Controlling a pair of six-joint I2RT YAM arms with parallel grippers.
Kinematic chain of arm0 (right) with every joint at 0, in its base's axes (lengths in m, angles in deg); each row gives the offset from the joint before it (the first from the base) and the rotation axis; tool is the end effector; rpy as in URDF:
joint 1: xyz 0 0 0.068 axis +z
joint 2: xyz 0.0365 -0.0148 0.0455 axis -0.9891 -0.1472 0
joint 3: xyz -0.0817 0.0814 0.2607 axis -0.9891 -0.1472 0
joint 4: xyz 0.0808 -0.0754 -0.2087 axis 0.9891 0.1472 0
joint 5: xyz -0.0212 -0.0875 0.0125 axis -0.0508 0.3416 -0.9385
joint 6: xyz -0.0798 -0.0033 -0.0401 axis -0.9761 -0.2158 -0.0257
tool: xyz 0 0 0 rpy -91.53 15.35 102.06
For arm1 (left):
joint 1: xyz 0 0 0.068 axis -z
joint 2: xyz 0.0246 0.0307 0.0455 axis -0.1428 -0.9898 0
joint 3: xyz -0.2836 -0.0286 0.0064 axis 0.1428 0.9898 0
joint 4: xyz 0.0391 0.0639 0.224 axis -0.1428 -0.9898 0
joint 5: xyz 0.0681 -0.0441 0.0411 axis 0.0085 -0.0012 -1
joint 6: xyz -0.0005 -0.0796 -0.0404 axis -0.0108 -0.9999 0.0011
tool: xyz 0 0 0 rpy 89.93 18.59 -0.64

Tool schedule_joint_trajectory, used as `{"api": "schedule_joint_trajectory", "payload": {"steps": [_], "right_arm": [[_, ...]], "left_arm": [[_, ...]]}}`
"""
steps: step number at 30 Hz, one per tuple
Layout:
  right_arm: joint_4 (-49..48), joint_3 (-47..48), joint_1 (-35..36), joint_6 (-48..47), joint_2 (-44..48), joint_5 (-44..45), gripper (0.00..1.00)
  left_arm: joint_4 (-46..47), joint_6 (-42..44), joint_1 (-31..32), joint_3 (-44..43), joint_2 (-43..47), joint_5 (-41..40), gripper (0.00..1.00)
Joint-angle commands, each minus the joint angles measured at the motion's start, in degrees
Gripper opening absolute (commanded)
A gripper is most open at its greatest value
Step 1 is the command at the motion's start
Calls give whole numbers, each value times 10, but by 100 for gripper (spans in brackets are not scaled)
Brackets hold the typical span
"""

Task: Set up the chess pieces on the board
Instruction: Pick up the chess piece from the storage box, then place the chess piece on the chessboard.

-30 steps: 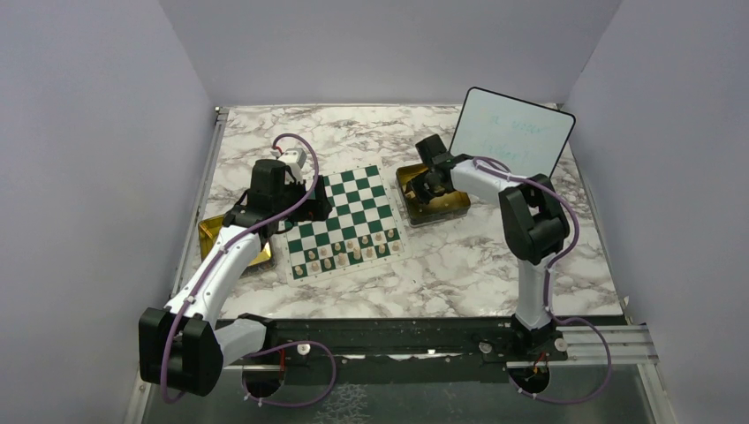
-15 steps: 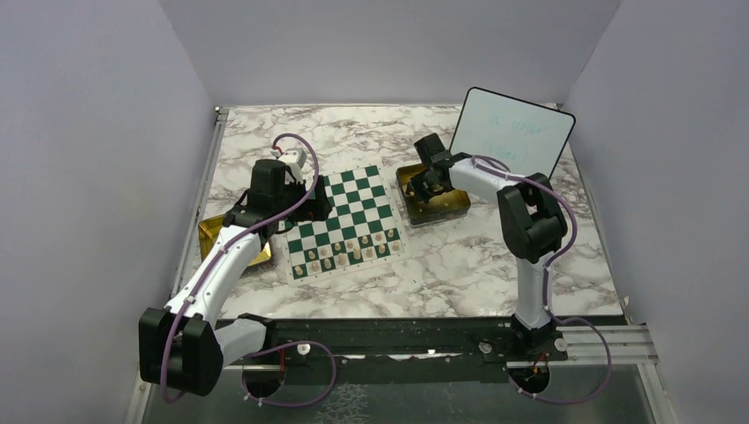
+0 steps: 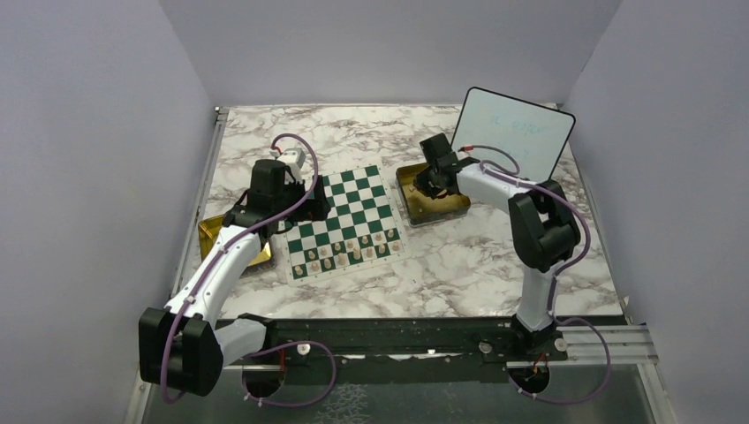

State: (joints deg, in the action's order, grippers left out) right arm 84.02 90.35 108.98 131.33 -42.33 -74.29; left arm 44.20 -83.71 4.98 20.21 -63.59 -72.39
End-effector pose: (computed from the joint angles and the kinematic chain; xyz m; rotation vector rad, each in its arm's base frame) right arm 0.3842 0.1817 0.1669 1.1530 2.3187 0.4617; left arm 0.2371 -0.0698 0.2627 0.1029 2.2760 -0.4378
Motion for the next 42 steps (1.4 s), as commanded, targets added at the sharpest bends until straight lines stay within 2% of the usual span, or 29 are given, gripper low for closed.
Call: {"api": "schedule_joint_trajectory", "payload": {"steps": [1, 10, 16, 23, 26, 31, 33, 37, 42], "right_arm": [[-60, -25, 3, -57, 42, 54, 15], [-133, -62, 4, -181, 106, 96, 14], [-263, -119, 4, -318, 155, 49, 13], [-458, -217, 9, -504, 224, -132, 12], [-510, -240, 11, -564, 234, -210, 11], [-568, -244, 23, -618, 219, -329, 11], [-608, -253, 39, -659, 210, -376, 10], [-643, -251, 80, -747, 183, -408, 10], [-699, -235, 129, -828, 121, -422, 12]], "left_arm": [[4, 2, -1, -1, 13, -7, 99], [3, 4, -1, 0, 13, -8, 99], [0, -4, -1, 1, 6, 7, 99], [0, -33, -5, -7, -13, 31, 99], [-2, -51, -10, -16, -19, 43, 99], [3, -115, -26, -30, -21, 16, 99], [8, -142, -47, -35, -28, 44, 99], [33, -202, -111, -28, -42, 132, 99], [58, -220, -158, -10, -32, 106, 99]]}}
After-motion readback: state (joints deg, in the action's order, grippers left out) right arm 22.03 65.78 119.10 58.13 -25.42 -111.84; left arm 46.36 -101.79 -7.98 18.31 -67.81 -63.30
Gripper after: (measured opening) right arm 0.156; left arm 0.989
